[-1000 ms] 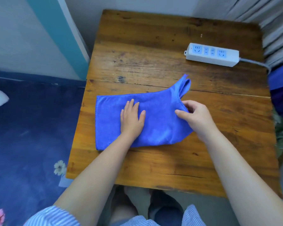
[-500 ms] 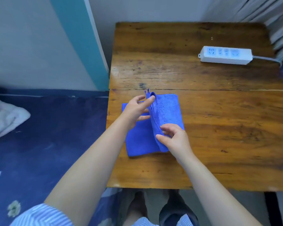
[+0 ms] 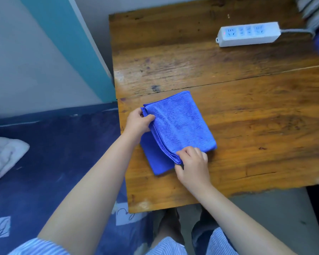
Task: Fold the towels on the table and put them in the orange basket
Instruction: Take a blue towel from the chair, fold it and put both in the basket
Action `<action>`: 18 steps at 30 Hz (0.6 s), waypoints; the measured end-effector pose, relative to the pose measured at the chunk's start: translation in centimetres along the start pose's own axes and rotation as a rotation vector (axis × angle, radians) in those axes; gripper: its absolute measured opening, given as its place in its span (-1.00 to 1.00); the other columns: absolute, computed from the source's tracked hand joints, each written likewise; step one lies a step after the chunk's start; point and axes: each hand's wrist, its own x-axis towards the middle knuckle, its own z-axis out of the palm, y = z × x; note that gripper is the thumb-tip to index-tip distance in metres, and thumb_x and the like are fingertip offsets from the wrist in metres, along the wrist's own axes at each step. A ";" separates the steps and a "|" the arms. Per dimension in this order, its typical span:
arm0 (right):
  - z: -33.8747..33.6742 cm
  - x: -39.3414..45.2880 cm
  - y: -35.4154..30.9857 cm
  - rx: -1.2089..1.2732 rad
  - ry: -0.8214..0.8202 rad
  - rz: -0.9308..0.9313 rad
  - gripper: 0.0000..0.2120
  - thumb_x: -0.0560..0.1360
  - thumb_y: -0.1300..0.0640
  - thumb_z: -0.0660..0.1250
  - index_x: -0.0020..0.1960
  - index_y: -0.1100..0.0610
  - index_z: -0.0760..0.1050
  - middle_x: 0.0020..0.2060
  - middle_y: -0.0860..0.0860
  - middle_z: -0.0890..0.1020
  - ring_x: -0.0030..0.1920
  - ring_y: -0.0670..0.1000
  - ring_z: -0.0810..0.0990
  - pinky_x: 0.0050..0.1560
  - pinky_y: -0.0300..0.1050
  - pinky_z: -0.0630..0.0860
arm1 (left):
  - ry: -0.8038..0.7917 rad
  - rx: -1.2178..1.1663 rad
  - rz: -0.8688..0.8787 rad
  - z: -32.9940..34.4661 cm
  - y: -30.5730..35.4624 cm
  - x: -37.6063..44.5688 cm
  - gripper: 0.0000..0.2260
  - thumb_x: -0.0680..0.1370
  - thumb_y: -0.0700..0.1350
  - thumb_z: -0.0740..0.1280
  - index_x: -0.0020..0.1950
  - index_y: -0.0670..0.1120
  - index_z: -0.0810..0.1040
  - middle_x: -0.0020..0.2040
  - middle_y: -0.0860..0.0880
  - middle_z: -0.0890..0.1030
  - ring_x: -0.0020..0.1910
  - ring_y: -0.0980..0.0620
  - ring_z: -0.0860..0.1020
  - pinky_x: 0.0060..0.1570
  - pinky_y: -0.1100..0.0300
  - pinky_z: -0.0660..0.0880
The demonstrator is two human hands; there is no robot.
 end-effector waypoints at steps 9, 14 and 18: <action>1.6 -0.8 -1.6 0.000 0.070 -0.222 -0.87 0.21 0.20 0.25 -0.33 0.14 0.58 -0.40 0.00 0.57 -0.36 0.05 0.58 -0.01 -0.11 0.24 | 0.041 0.030 -0.076 -2.9 -1.4 0.3 -0.83 0.51 -0.31 0.23 -0.19 -0.06 0.47 -0.19 -0.01 0.53 -0.22 0.03 0.53 -0.25 0.18 0.50; 2.9 -1.4 -0.9 -0.038 -0.053 -0.288 -0.73 0.07 0.23 0.53 -0.24 0.15 0.61 -0.31 0.03 0.62 -0.27 0.06 0.63 0.08 -0.03 0.31 | 0.109 0.160 -0.061 -3.4 -3.2 0.4 -0.82 0.50 -0.26 0.29 0.09 -0.16 0.45 -0.24 0.00 0.50 -0.21 0.00 0.53 -0.12 0.06 0.54; 2.0 -1.6 -0.3 0.010 -0.160 -0.403 -0.71 0.12 0.38 0.44 -0.15 0.27 0.61 -0.19 0.14 0.66 -0.17 0.11 0.65 0.00 0.15 0.54 | 0.279 0.406 0.102 -3.1 -3.5 -0.3 -0.58 0.49 -0.13 0.32 0.32 -0.16 0.33 -0.09 0.01 0.51 -0.15 0.09 0.49 -0.01 0.17 0.40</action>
